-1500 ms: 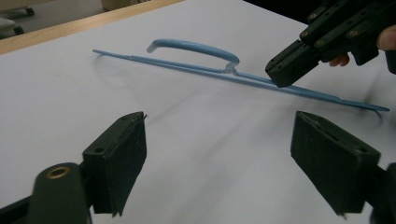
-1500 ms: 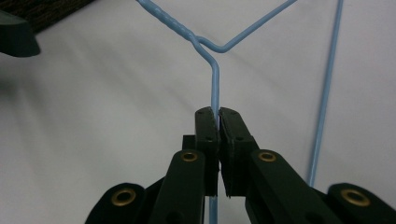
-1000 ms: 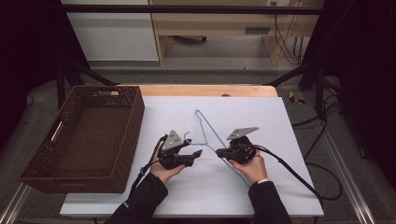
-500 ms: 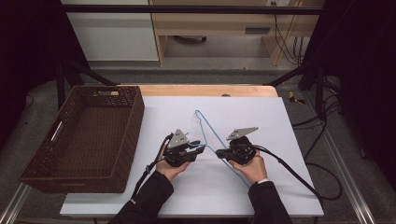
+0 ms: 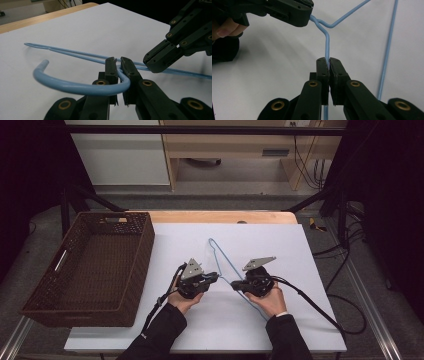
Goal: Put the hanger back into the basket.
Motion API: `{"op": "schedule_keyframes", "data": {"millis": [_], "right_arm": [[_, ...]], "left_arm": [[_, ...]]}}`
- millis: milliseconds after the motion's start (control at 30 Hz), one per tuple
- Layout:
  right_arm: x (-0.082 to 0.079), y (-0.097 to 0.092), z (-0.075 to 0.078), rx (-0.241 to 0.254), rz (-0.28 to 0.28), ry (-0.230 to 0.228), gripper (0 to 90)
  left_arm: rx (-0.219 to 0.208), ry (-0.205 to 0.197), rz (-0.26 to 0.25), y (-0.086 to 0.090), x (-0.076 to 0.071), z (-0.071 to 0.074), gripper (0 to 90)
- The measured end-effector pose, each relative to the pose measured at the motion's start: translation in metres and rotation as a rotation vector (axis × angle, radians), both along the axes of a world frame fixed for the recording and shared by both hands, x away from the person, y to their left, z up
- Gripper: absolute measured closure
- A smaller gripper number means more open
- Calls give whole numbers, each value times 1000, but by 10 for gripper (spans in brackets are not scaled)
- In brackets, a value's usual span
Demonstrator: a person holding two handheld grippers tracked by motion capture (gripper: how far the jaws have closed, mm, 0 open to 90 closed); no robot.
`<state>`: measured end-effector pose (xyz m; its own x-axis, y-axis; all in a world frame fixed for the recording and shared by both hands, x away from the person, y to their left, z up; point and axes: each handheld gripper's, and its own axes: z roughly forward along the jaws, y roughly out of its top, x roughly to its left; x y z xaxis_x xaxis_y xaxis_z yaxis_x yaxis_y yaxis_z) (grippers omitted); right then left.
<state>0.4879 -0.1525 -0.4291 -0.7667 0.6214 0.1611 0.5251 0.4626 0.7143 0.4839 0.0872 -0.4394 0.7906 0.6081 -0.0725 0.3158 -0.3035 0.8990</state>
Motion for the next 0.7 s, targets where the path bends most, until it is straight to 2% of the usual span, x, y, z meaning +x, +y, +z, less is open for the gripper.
{"op": "schedule_keyframes", "data": {"millis": [100, 200, 300, 367, 400, 467, 533, 700], "right_arm": [[-1, 0, 0, -11, 1, -6, 858], [-3, 0, 2, -25, -9, -23, 774], [-6, 0, 5, -53, -33, -59, 628], [-8, -1, 7, -80, -40, -83, 574], [-9, 0, 8, -80, -47, -79, 558], [-10, 1, 8, -90, -50, -71, 559], [-11, 6, 6, -125, -54, -63, 570], [-10, 16, 1, -162, -41, -43, 649]], "left_arm": [[-1, 5, -4, 0, 0, 0, 844], [-1, 3, -6, 0, -2, 1, 846], [6, 2, -6, -1, -3, 2, 846], [6, 3, -4, -2, -3, 2, 846], [7, 5, -1, -2, -4, 3, 846], [9, 6, 1, -3, -4, 3, 846], [9, 5, 4, -3, -5, 4, 846], [10, 4, 7, -5, -6, 5, 846]]}}
